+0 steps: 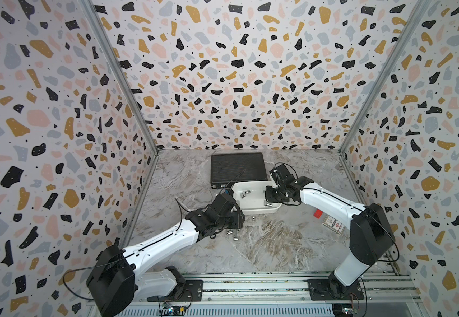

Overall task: Put the socket on the desktop into the storage box
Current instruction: Place the socket head in the storage box.

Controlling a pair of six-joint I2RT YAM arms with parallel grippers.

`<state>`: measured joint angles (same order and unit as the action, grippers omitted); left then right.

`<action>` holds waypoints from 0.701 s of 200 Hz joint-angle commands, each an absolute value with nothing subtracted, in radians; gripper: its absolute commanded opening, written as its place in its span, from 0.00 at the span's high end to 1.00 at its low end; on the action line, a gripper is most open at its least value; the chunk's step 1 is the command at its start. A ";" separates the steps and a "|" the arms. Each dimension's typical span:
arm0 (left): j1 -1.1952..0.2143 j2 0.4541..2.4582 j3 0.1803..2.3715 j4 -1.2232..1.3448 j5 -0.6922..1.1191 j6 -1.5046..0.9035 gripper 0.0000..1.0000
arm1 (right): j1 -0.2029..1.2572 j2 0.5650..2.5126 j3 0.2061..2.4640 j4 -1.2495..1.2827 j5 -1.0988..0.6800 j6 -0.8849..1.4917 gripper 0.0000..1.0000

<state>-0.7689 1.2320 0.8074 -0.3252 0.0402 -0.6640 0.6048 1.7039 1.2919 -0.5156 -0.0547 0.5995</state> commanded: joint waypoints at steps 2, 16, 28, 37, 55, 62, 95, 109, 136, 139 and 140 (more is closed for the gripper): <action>-0.764 1.253 0.851 -0.301 0.024 -0.639 0.42 | 0.592 1.737 1.361 -0.540 -0.086 0.579 0.84; -0.761 1.261 0.855 -0.302 0.026 -0.635 0.42 | 0.585 1.773 1.392 -0.540 -0.101 0.578 0.83; -0.758 1.265 0.858 -0.301 0.027 -0.634 0.42 | 0.582 1.803 1.419 -0.546 -0.106 0.576 0.83; -0.754 1.268 0.858 -0.302 0.029 -0.633 0.42 | 0.581 1.825 1.438 -0.547 -0.109 0.576 0.83; -0.746 1.268 0.856 -0.302 0.030 -0.631 0.42 | 0.578 1.869 1.475 -0.551 -0.116 0.575 0.83; -0.743 1.267 0.852 -0.304 0.030 -0.629 0.42 | 0.577 1.886 1.488 -0.553 -0.117 0.574 0.83; -0.725 1.254 0.833 -0.306 0.039 -0.629 0.43 | 0.574 1.957 1.542 -0.560 -0.123 0.576 0.82; -0.718 1.248 0.825 -0.307 0.042 -0.629 0.43 | 0.573 1.982 1.564 -0.560 -0.123 0.576 0.82; -0.711 1.231 0.812 -0.308 0.044 -0.632 0.43 | 0.569 2.025 1.601 -0.571 -0.124 0.577 0.81; -0.710 1.231 0.809 -0.308 0.044 -0.633 0.43 | 0.569 2.029 1.606 -0.572 -0.124 0.577 0.81; -0.710 1.230 0.809 -0.308 0.044 -0.633 0.43 | 0.569 2.031 1.606 -0.573 -0.124 0.577 0.81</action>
